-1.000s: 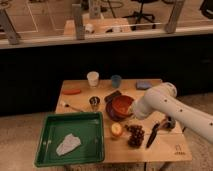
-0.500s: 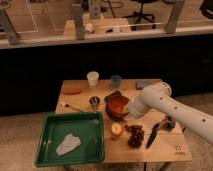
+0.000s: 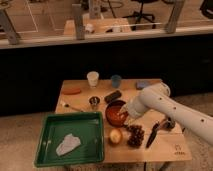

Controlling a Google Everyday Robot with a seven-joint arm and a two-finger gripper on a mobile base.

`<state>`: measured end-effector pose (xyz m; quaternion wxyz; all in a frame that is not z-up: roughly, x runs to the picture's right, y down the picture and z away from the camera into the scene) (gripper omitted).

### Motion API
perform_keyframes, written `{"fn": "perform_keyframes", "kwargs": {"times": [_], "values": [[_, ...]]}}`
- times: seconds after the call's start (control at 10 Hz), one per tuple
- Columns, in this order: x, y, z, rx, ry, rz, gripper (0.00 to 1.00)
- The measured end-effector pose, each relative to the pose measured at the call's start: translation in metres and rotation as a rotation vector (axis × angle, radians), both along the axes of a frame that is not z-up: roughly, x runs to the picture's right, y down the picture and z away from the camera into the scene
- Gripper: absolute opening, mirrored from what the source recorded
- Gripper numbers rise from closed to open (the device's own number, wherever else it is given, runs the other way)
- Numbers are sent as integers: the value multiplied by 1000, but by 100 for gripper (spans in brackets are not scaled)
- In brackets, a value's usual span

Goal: Stack bowls into tray

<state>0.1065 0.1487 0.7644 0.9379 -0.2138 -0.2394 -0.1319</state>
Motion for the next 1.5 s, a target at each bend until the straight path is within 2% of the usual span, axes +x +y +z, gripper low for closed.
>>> {"fn": "perform_keyframes", "kwargs": {"times": [0.2, 0.4, 0.7, 1.0, 1.3, 1.5], "values": [[7, 2, -2, -9, 12, -9, 80], [26, -4, -8, -3, 56, -10, 80], [33, -8, -9, -4, 112, -7, 80], [35, -5, -6, -49, 173, 1, 80], [35, -2, -3, -71, 198, 9, 80], [31, -1, 0, -122, 216, -2, 80]]}}
